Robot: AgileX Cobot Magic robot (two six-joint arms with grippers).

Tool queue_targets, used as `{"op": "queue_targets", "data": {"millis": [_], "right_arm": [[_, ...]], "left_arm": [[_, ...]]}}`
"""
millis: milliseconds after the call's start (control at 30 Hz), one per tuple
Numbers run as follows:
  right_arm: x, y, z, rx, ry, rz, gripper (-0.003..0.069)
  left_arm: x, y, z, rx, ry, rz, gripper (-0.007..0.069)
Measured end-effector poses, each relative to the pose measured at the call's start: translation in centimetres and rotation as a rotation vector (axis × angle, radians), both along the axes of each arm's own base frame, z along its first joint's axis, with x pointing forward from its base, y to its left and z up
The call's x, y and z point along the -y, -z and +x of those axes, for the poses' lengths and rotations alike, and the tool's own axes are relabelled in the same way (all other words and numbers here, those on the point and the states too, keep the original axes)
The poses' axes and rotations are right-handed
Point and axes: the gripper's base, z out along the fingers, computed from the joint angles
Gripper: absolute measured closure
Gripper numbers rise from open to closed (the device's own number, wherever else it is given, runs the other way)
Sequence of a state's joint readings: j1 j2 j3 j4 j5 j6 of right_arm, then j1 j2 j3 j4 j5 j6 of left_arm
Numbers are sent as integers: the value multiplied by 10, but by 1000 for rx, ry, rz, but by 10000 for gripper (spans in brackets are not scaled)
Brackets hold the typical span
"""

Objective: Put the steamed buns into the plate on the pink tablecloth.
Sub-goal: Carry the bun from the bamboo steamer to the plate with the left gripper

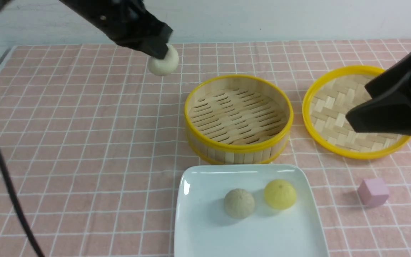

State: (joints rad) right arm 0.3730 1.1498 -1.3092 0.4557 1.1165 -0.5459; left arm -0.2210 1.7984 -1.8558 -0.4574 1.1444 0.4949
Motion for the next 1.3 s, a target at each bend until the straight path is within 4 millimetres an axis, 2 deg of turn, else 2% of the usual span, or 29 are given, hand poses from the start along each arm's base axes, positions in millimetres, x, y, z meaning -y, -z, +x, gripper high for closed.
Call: {"op": "queue_targets", "data": {"millis": [100,133,200,267,333,367,400,467,533,767,1100,1300], "right_arm": [[0,0,0,0,0,2,165],[0,0,0,0,0,2,165],[0,0,0,-2,-1,4,165],[-1,0,0,-3,-2,8,165],[-1,-1,-1,-6,-4,14,165],[-1,-1,-1,-7,-5,16,165],[-1,0,-1,-14,-9,19,169],[-1,0,-2,-20,-12,16,173],[-1,1,-3,-30,-18,11,181],[-1,1,-4,-45,-27,7,190],[-2,1,-4,-47,-28,11,191],[-2,1,-5,-49,-29,10,191]], "left_arm": [[-13,-26,-25,-6,30,-65,596],[-13,-27,-26,-4,29,-66,596],[-11,-31,-44,-10,52,-80,594],[-2,-24,-56,-47,87,-79,594],[11,1,-65,-132,134,-59,594],[14,6,-67,-151,143,-54,594],[26,34,-75,-235,185,-15,594],[33,56,-82,-301,213,21,594],[34,85,-90,-353,216,72,594],[34,151,-90,-380,227,100,592],[49,196,-72,-402,246,10,592],[48,201,-67,-373,226,23,580]]}}
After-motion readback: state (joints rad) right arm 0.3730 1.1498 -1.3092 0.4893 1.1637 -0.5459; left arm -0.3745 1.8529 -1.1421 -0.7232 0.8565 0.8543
